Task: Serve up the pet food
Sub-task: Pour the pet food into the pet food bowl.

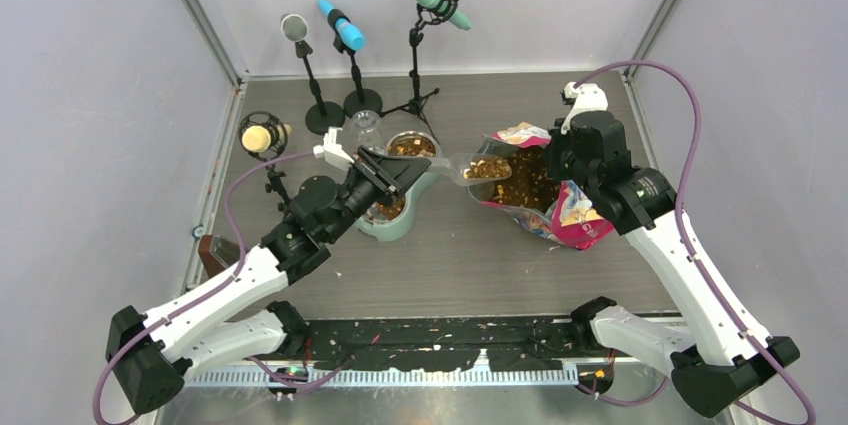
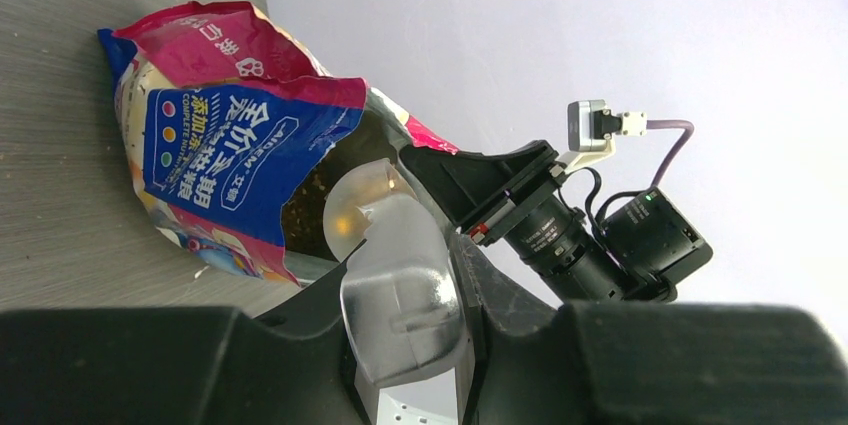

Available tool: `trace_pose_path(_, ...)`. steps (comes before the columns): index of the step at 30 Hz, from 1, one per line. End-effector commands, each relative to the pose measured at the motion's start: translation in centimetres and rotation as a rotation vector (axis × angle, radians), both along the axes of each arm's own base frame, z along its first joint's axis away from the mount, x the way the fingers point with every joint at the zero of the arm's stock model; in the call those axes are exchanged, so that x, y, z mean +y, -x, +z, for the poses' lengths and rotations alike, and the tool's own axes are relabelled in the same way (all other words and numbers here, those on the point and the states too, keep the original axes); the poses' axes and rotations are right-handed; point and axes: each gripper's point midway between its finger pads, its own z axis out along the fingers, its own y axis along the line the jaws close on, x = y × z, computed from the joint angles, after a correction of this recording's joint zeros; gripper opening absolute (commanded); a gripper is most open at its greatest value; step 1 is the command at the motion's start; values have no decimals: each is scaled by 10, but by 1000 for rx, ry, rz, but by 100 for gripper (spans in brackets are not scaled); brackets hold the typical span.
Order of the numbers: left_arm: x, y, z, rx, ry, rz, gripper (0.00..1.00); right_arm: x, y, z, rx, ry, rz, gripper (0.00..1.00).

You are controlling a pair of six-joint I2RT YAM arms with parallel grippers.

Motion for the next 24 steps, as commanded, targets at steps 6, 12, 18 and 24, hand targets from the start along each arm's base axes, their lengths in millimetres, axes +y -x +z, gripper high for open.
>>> trace_pose_path(6,25,17,45,-157,139,14,0,0,-4,36,-103,-58,-17,5)
trace_pose_path(12,49,26,54,-195,153,69,0,1,-4,36,-103,-64,-14,5)
trace_pose_path(18,77,31,63,-233,193,148,0,2,-5,37,-102,-66,-11,5)
trace_pose_path(24,85,28,72,-262,213,178,0,4,-5,35,-96,-70,-5,5)
